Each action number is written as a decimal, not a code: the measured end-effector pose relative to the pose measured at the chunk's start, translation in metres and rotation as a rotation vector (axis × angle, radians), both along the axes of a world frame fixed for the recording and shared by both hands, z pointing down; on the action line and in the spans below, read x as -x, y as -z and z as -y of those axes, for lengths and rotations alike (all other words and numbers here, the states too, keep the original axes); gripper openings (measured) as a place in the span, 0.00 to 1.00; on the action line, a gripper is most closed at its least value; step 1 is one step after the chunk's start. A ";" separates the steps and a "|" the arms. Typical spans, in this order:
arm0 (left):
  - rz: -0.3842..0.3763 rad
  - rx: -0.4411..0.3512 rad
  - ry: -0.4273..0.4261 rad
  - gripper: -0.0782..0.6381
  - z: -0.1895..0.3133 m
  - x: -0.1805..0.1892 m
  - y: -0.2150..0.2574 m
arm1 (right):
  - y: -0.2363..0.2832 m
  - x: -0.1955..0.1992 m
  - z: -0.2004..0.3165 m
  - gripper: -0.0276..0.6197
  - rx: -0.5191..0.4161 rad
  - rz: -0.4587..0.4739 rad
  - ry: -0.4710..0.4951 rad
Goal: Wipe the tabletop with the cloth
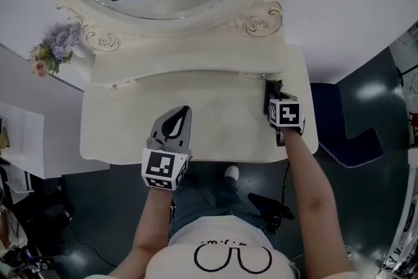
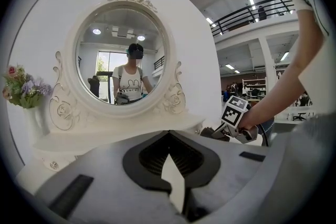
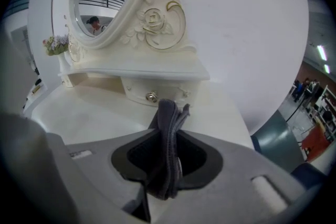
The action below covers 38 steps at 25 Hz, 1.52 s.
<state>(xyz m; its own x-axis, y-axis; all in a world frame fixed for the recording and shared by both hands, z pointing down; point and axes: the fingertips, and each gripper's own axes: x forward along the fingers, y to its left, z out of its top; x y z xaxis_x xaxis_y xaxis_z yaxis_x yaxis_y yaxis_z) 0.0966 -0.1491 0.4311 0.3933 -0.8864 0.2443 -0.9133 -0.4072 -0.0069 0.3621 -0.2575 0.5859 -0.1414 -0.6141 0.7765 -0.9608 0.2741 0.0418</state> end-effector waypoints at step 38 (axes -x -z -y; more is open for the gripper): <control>0.026 -0.009 -0.026 0.10 -0.053 0.118 0.027 | 0.145 0.040 -0.079 0.18 -0.430 -0.214 -0.028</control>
<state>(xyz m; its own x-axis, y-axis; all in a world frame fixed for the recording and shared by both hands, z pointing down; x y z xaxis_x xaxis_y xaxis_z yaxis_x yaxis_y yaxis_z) -0.0210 -0.0961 0.4044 0.4102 -0.8780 0.2467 -0.9017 -0.4310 -0.0344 0.3219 -0.1784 0.4405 0.0149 -0.8874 0.4607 -0.9248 0.1629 0.3438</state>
